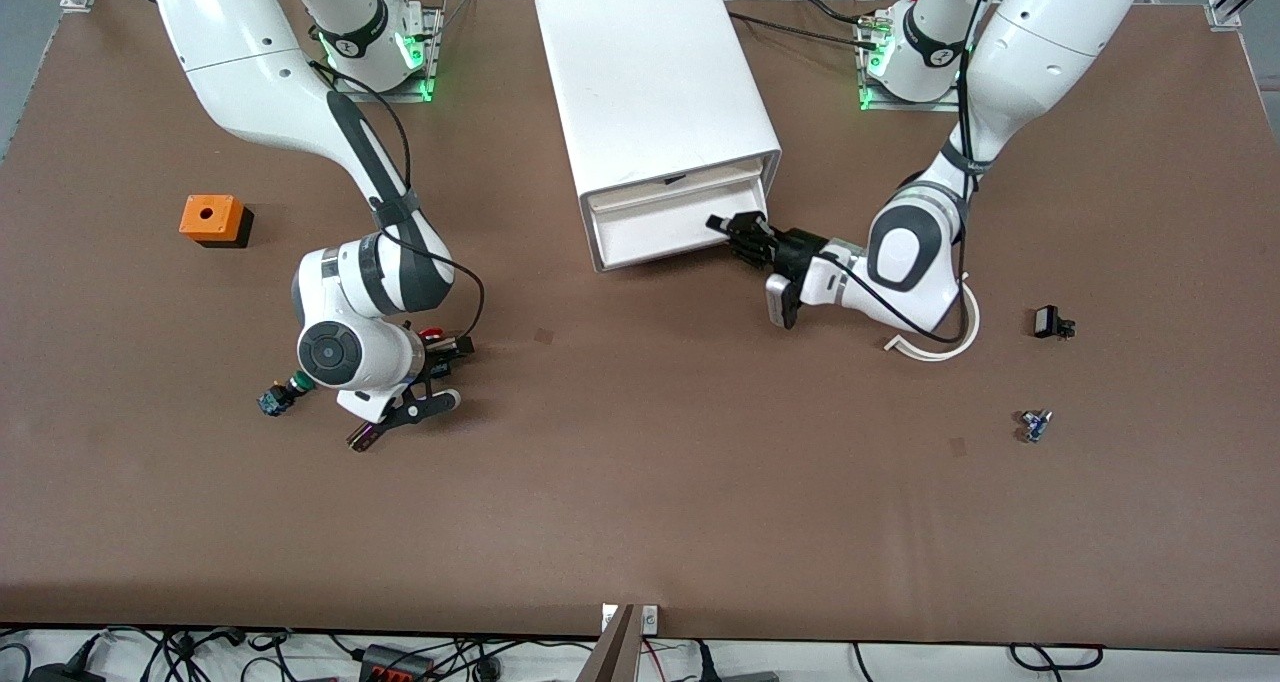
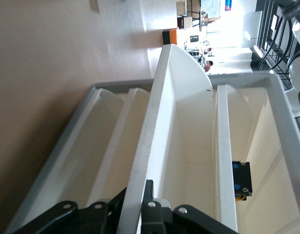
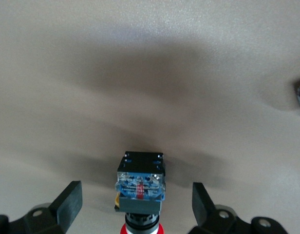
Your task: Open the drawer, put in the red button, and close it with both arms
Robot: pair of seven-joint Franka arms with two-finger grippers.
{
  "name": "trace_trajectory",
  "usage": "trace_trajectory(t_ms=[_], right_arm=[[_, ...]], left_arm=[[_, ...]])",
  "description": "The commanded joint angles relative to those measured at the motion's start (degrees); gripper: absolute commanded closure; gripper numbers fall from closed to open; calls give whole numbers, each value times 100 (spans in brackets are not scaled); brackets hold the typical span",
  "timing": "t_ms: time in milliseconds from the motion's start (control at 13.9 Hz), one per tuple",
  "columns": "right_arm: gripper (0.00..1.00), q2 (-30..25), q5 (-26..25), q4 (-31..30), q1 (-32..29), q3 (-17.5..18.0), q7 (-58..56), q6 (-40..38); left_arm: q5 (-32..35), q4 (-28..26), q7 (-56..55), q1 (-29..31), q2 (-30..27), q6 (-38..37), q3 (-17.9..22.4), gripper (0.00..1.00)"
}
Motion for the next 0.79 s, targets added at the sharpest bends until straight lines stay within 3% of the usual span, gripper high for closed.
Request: trace_trajectory(t_ms=[0,72,143,215,430,574,717], right_arm=[[11,10,-41,18,30,-16,-116,-55],[21,19,-41,27,30,-16,-116,-55],[33,45,-50,35,21,-16,-124,-55],[44,54,-50,44,21,-16,-125,-55],[81,54,-234,53,21,-16,-151,-55],[100,28,-217,88,21,-16,-160,-55],[100,-16,-191,315,39,-16,-90,-73]], left_arm=[[-73,893,53,14,674,164,74,95],[-65,991,88,14,771,164,135,94],[-65,992,27,5,763,155,136,71],[-73,983,9,5,746,164,136,3],[-56,991,-78,154,606,94,144,0],[110,992,-542,172,334,-159,144,0],[522,992,-1305,312,18,-398,153,0]])
